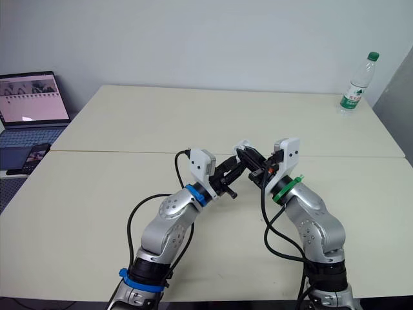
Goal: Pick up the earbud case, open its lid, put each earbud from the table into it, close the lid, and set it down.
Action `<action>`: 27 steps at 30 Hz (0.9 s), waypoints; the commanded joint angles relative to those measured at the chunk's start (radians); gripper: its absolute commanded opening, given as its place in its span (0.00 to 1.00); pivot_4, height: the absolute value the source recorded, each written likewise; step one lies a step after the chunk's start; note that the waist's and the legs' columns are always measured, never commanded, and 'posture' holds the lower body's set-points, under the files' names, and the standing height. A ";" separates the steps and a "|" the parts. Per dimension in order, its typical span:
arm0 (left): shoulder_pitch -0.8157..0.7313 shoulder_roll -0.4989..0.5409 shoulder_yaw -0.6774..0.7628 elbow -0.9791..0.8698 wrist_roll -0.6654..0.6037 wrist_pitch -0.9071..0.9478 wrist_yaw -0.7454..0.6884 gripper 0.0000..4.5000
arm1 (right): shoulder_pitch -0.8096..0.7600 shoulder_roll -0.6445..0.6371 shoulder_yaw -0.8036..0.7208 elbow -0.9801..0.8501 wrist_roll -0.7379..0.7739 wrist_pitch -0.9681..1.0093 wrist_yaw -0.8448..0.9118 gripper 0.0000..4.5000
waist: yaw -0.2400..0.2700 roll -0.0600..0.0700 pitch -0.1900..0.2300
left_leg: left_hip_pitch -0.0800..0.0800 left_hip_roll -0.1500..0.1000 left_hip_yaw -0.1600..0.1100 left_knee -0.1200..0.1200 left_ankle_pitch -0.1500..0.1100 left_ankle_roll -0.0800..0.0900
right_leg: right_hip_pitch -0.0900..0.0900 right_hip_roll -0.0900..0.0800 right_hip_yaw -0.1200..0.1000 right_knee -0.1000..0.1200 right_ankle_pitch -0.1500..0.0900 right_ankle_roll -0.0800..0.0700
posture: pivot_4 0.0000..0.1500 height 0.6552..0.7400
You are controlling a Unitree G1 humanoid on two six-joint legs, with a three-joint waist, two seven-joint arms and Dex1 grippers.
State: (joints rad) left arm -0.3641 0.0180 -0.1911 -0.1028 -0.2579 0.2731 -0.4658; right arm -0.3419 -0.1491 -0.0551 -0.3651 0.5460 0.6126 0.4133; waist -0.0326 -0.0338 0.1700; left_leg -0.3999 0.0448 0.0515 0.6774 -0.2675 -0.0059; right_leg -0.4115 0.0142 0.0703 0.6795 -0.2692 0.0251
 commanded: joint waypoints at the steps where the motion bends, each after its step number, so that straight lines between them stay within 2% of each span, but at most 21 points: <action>1: -0.012 -0.009 -0.009 -0.066 -0.019 -0.017 -0.013 0.18 | -0.008 -0.008 -0.010 -0.013 0.026 0.011 -0.010 0.47 | 0.000 0.000 0.000 | 0.000 0.000 0.000 0.000 0.000 0.000 | 0.000 0.000 0.000 0.000 0.000 0.000 | 1.00 0.95; 7: -0.015 -0.011 -0.005 -0.062 -0.020 -0.016 -0.014 0.18 | -0.013 -0.018 -0.017 -0.016 0.036 -0.011 -0.011 0.96 | 0.000 0.000 0.000 | 0.000 0.000 0.000 0.000 0.000 0.000 | 0.000 0.000 0.000 0.000 0.000 0.000 | 1.00 0.95; 8: -0.013 -0.009 -0.004 -0.063 -0.020 -0.016 -0.015 0.18 | -0.016 -0.020 -0.023 -0.019 0.040 -0.018 -0.009 0.99 | 0.000 0.000 0.000 | 0.000 0.000 0.000 0.000 0.000 0.000 | 0.000 0.000 0.000 0.000 0.000 0.000 | 1.00 0.95; 11: -0.016 0.006 0.009 -0.056 -0.019 -0.020 -0.020 0.18 | -0.038 -0.045 -0.059 -0.028 0.069 -0.014 0.003 0.99 | 0.000 0.000 0.000 | 0.000 0.000 0.000 0.000 0.000 0.000 | 0.000 0.000 0.000 0.000 0.000 0.000 | 1.00 0.95; 16: -0.004 0.056 0.038 -0.058 -0.028 -0.016 -0.041 0.18 | -0.055 -0.238 -0.081 -0.001 0.071 0.063 0.095 0.99 | 0.000 0.000 0.000 | 0.000 0.000 0.000 0.000 0.000 0.000 | 0.000 0.000 0.000 -0.001 0.000 0.000 | 1.00 0.95; 22: 0.072 0.162 0.050 -0.104 -0.068 0.011 -0.138 0.18 | -0.073 -0.514 0.018 0.091 -0.009 0.194 0.216 0.99 | -0.001 0.000 0.000 | 0.000 0.000 0.001 -0.002 0.000 0.000 | 0.000 0.000 0.001 -0.002 0.000 0.000 | 1.00 0.95; 27: 0.171 0.221 0.040 -0.168 -0.082 0.023 -0.180 0.18 | -0.124 -0.640 0.122 0.170 -0.055 0.319 0.286 0.99 | -0.001 0.000 0.001 | 0.000 0.001 0.002 -0.002 0.000 0.000 | -0.001 0.000 0.001 -0.002 0.000 0.000 | 1.00 0.95</action>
State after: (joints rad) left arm -0.1984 0.2336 -0.1494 -0.2118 -0.3154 0.2999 -0.6289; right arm -0.4381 -0.7642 0.0505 -0.2025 0.5057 0.9010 0.6705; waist -0.0336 -0.0341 0.1709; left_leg -0.4000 0.0458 0.0532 0.6756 -0.2676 -0.0057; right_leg -0.4127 0.0138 0.0716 0.6778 -0.2696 0.0247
